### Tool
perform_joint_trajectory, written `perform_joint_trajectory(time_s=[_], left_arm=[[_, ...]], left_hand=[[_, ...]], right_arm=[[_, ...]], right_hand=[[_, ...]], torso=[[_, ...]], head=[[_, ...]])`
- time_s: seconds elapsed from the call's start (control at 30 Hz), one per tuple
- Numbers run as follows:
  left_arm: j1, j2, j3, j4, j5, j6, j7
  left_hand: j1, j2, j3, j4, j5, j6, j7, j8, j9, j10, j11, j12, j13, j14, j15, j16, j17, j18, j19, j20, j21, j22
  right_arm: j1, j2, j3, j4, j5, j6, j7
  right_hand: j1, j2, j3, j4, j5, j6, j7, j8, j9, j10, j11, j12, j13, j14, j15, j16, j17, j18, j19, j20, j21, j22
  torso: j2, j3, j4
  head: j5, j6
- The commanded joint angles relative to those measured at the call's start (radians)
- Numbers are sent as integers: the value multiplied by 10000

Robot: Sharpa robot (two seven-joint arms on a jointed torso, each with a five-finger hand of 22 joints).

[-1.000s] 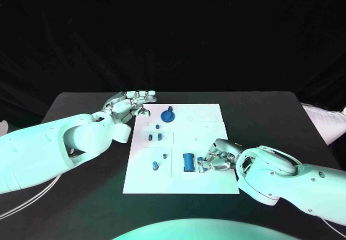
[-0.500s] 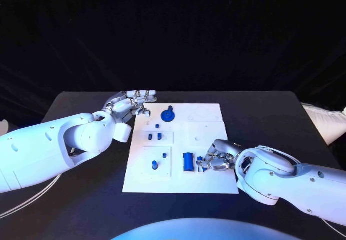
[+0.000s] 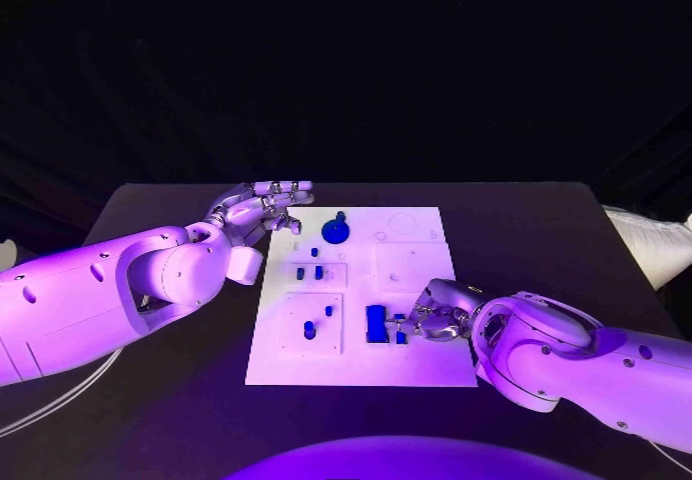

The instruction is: Assemble the parts on the task board

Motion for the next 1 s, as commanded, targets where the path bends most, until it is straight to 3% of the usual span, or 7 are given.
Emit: perform_joint_trajectory(time_s=[0.03,0.23,0.37,0.57,0.7,0.87,1.0], left_arm=[[4,19,6,19,-29,206,32],[4,20,5,8,-29,203,29],[3,29,4,-12,-29,202,36],[2,59,-5,-82,-29,174,70],[-1,115,-10,-178,-29,167,127],[-15,188,-14,-377,14,41,261],[-23,213,-15,-556,67,-106,392]], left_hand=[[-59,35,11,-50,-5,-76,18,53,5,-58,-7,64,-8,-56,38,55,-9,189,-15,57,-12,13],[-59,35,11,-50,-5,-76,18,53,5,-58,-7,64,-8,-56,38,55,-9,189,-15,57,-12,13],[-59,35,11,-50,-5,-76,18,53,5,-58,-7,64,-8,-56,38,55,-9,189,-15,57,-12,13],[-61,36,11,-53,-3,-83,19,56,5,-68,-5,72,-10,-88,40,20,-93,189,-19,58,-12,14],[-81,38,4,-52,-2,-87,21,76,7,-83,-1,105,-12,-172,48,-47,-229,187,-57,64,-29,11],[-174,81,-37,-57,-35,111,-71,300,42,-140,-37,315,-28,-1312,48,-1055,-1782,197,-639,82,-352,-104],[-177,165,62,-95,-45,203,-137,364,-1,-190,-51,357,-136,-2321,100,-2654,-2610,196,-1823,97,-1155,-487]], right_arm=[[-10,-39,0,54,-273,-29,77],[-10,-207,1,103,-311,-116,97],[-4,-405,11,151,77,-575,381],[364,-804,37,-27,2577,-1657,2149],[750,-950,41,-436,5085,-2136,4126],[1115,-802,43,-1330,8228,-2316,6521],[1271,-521,43,-2109,9900,-2142,7734]], right_hand=[[-92,4,-49,-4,-52,65,31,25,9,711,-53,12,1606,995,-58,25,2292,-186,625,-96,27,1645],[-52,133,-176,-23,43,58,30,22,28,712,-54,8,1611,994,-59,22,2287,-186,625,-96,25,1646],[419,189,-330,-107,348,-239,133,-163,-16,678,25,-99,1578,976,-5,-29,2200,-165,583,-72,-48,1560],[1750,301,-358,-533,1165,-1038,470,-712,-258,530,304,-551,1413,928,218,-167,1971,-100,455,103,-272,1303],[2817,467,-266,-1072,1053,-1365,668,-947,-499,247,473,-1455,1042,875,356,-315,1731,-29,326,241,-496,1046],[4080,655,60,-1802,490,-1973,924,-965,-946,-1554,671,-6722,-1468,53,526,-2381,-1046,583,-1009,412,-2842,-1504],[4643,611,403,-2050,334,-2291,1191,-970,-1398,-2483,861,-10196,-4240,-1288,707,-6611,-5266,1342,-2997,613,-7096,-5587]], torso=[[4,12,5],[-2,7,5],[-13,13,-9],[-37,-5,-17],[-78,-17,-26],[-163,-24,-60],[-242,-36,-88]], head=[[-7,-2],[-11,6],[-16,26],[-100,104],[-175,157],[-201,210],[-178,251]])
